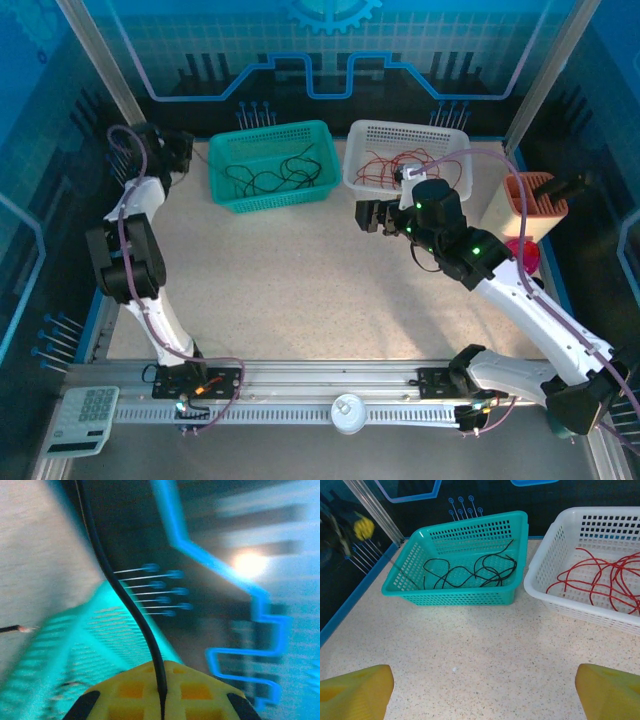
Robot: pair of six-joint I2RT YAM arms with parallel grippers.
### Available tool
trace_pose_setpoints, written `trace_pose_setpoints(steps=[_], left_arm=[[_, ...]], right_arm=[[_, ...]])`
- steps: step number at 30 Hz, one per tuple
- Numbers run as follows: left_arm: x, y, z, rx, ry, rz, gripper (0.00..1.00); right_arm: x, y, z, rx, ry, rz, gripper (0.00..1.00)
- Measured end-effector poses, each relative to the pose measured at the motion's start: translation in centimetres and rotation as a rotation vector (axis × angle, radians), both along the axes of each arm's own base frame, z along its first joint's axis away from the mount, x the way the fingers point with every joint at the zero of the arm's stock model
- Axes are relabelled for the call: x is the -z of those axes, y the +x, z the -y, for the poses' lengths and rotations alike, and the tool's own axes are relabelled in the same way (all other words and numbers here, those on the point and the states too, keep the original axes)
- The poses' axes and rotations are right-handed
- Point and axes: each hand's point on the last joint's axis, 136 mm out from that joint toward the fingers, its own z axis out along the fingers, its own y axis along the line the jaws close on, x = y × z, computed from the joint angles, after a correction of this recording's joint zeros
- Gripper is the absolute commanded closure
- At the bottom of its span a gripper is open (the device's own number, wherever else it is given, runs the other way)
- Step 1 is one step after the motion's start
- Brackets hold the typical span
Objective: Untangle the cables
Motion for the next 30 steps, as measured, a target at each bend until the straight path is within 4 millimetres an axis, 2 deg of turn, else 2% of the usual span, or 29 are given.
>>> trace_pose_setpoints(steps=[2, 4, 7, 9, 11, 13, 17, 22, 25, 30], left_arm=[[-5.2, 0.1, 1.7, 0.049, 0.028, 0.101, 1.0], [-10.6, -0.4, 4.4, 0.114, 0.058, 0.209, 1.0], [-16.6, -1.4, 9.3, 0.219, 0.077, 0.33, 1.0], [-19.1, -2.1, 12.5, 0.286, 0.079, 0.387, 1.0], [-20.6, -2.7, 15.4, 0.346, 0.074, 0.422, 1.0], [-21.0, -3.0, 17.6, 0.387, 0.056, 0.433, 1.0], [-20.6, -2.3, 20.4, 0.435, 0.031, 0.451, 1.0], [-18.2, -0.4, 23.3, 0.485, 0.053, 0.439, 1.0], [-16.8, 0.6, 24.1, 0.502, 0.107, 0.433, 1.0], [-14.8, 1.6, 24.3, 0.481, 0.291, 0.426, 1.0]], right_arm=[[0.0, 0.0, 0.0, -0.001, -0.003, 0.002, 0.05], [0.0, 0.1, 0.0, 0.001, -0.005, 0.003, 0.05], [0.3, 0.3, 0.0, 0.003, -0.014, -0.002, 0.05], [0.6, 0.4, -0.1, 0.002, -0.021, -0.006, 0.05], [0.7, 0.5, -0.2, 0.002, -0.024, -0.01, 0.05], [0.7, 0.7, -0.1, 0.008, -0.022, -0.009, 0.05], [0.6, 1.0, 0.3, 0.021, -0.018, -0.003, 0.05], [0.4, 1.2, 1.1, 0.043, -0.015, 0.003, 0.05], [0.1, 1.0, 1.9, 0.056, -0.011, 0.013, 0.05], [-0.4, 0.5, 3.1, 0.078, 0.001, 0.031, 0.05]])
